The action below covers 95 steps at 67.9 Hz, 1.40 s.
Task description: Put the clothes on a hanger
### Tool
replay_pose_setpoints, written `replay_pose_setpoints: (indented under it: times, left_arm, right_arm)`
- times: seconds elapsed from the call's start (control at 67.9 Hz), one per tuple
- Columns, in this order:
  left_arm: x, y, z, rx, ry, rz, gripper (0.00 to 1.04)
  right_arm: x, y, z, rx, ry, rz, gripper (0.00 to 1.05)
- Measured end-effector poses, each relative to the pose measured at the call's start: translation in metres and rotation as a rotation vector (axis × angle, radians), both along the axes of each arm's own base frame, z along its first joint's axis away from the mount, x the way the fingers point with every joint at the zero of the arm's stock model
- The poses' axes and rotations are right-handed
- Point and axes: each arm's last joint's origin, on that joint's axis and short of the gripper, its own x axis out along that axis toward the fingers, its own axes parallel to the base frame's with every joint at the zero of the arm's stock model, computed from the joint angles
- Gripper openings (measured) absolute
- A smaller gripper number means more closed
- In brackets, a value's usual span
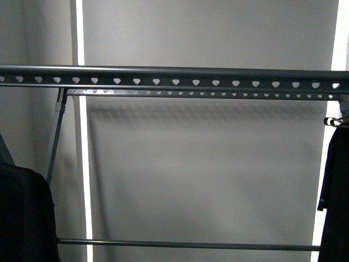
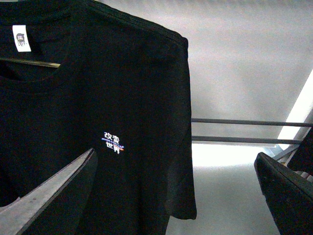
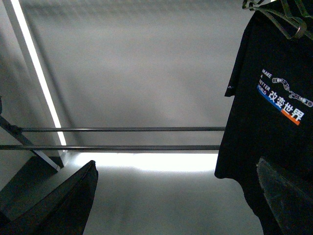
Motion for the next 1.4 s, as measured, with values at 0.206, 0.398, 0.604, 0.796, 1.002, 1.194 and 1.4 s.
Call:
replay_pose_setpoints:
  times: [0.206,0.398,0.604,0.796,1.002,1.194,1.4]
  left_arm:
    - [0.000,0.000,0.000,0.000,0.000,0.000,0.98]
    - [0.001,-0.001,0.001,-0.028,0.003,-0.093,0.98]
    - [0.022,-0.023,0.031,-0.073,0.018,-0.144,0.98]
    - [0.073,-0.048,0.104,-0.184,-0.019,0.168,0.98]
    - [0.149,-0.039,0.140,-0.457,0.208,0.618,0.98]
    - [0.189,-0.036,0.142,-0.636,0.217,0.791,0.98]
    - [0.213,-0.032,0.134,-0.670,0.219,0.840,0.98]
  right_arm:
    - [0.000,0.000,0.000,0.000,0.000,0.000,0.97]
    - [0.000,0.000,0.000,0.000,0.000,0.000,0.97]
    - [0.000,0.000,0.000,0.000,0.000,0.000,0.97]
    - [0.000,0.000,0.000,0.000,0.000,0.001,0.97]
    - [0.000,0.000,0.000,0.000,0.000,0.001,0.97]
    - [0.000,0.000,0.000,0.000,0.000,0.001,0.97]
    - [0.000,0.000,0.000,0.000,0.000,0.001,0.97]
